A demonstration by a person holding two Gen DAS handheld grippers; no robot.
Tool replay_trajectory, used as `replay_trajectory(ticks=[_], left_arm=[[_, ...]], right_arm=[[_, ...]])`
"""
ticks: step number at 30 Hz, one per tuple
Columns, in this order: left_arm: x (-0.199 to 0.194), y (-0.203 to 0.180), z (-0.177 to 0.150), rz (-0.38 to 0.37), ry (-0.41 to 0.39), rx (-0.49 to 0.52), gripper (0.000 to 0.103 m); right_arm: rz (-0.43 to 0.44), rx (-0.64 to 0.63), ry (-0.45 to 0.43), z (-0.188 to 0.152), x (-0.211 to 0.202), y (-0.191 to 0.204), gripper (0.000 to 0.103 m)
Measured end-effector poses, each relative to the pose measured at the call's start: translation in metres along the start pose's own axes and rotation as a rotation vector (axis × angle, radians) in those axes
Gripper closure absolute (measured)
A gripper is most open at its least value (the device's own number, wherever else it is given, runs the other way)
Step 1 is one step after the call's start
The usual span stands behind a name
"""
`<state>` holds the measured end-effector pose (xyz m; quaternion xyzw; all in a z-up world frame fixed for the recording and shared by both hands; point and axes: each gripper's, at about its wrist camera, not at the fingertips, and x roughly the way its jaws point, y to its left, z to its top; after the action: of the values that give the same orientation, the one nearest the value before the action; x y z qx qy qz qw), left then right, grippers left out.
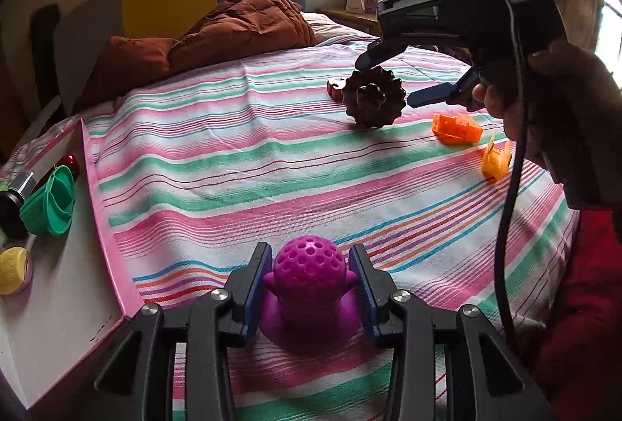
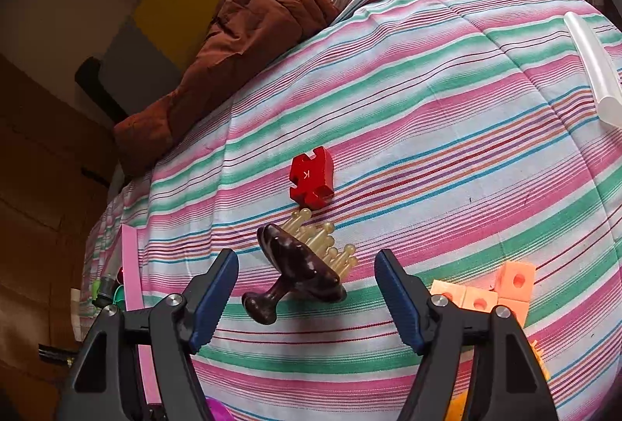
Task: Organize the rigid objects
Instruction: 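Lift the purple suction toy with the left gripper while the right grasps the brown peg toy, then release the purple toy in the tray with the left gripper while the right holds the peg toy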
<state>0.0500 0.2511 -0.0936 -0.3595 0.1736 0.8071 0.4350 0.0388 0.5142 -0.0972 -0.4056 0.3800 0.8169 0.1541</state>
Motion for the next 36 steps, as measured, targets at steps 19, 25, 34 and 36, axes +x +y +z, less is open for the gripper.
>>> replay_trajectory(ticks=[19,25,34,36], left_arm=[[0.004,-0.004,0.002,0.017,0.002,-0.004,0.061],[0.005,-0.006,0.002,0.028,0.004,-0.003,0.061],[0.006,-0.010,0.004,0.050,0.019,0.016,0.062],[0.004,-0.010,0.005,0.045,0.026,0.017,0.062]], right_arm=[[-0.035,-0.088,0.085,0.000,0.031,0.010,0.046],[-0.035,-0.119,0.103,-0.002,0.036,0.017,0.048],[-0.099,-0.203,0.135,-0.006,0.042,0.029,0.050],[-0.113,-0.222,0.131,-0.008,0.042,0.031,0.050]])
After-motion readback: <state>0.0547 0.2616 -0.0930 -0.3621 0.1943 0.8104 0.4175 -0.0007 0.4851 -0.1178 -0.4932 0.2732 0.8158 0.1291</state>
